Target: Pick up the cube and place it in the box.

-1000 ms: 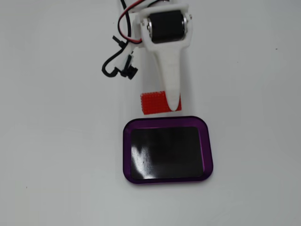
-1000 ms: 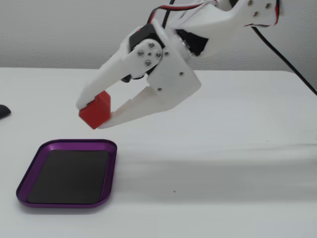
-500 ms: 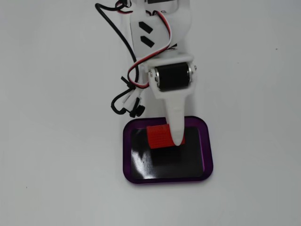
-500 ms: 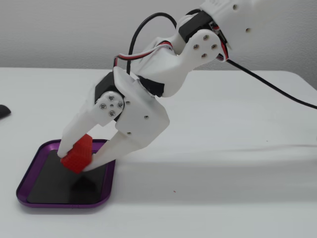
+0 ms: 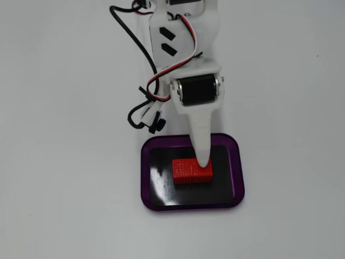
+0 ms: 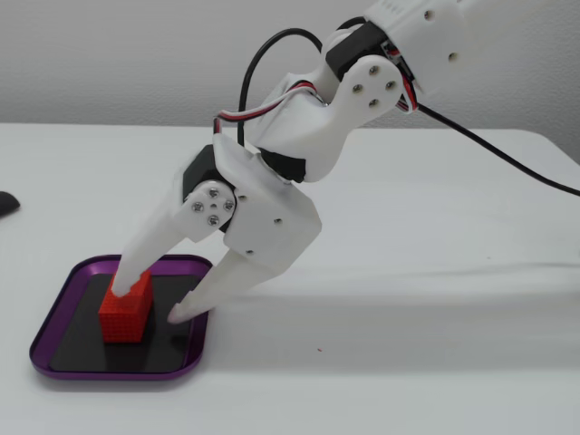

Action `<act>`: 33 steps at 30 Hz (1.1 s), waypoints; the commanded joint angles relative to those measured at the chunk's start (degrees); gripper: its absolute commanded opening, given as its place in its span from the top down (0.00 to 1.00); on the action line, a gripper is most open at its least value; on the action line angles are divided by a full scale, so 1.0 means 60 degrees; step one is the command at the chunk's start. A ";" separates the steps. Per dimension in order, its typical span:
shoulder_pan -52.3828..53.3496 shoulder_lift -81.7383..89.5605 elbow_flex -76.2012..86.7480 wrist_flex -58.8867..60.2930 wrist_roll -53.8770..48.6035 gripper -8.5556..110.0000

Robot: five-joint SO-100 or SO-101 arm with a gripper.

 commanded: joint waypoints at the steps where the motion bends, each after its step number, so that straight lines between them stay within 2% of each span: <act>1: -0.0088 0.0293 -0.0352 0.0132 -0.0073 0.81; 7: -0.0044 0.1187 -0.1406 0.1802 0.0044 0.81; 12: -0.0117 0.3062 -0.2622 0.3706 0.0044 0.81; 16: -0.0073 0.4702 -0.2534 0.4277 0.0088 0.81; 24: 0.0059 0.7910 0.1450 0.4673 0.2358 0.81; 33: 0.0059 1.2451 0.6240 0.4541 0.2593 0.81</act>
